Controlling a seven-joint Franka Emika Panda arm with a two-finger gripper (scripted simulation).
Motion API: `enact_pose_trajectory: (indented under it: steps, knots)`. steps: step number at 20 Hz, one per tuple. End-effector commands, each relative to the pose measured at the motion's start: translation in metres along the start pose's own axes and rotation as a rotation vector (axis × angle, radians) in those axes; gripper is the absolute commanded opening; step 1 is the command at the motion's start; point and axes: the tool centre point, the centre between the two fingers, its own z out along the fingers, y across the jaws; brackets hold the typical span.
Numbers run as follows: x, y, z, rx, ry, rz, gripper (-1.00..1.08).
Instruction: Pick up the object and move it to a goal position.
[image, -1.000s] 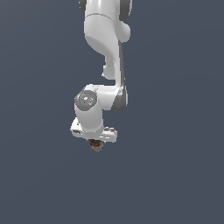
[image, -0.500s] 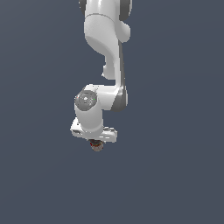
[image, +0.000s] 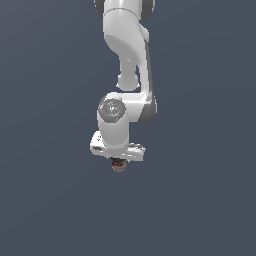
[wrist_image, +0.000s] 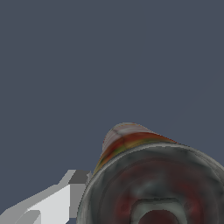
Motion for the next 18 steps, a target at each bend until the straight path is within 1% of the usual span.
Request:
enact_pose_trajectory:
  steps: [1,18]
  knots:
    - [0.000,-0.023,-0.015,0.001,0.006,-0.002,-1.00]
    - [-0.008,-0.203,-0.113,0.000,0.007,-0.001,-1.00]
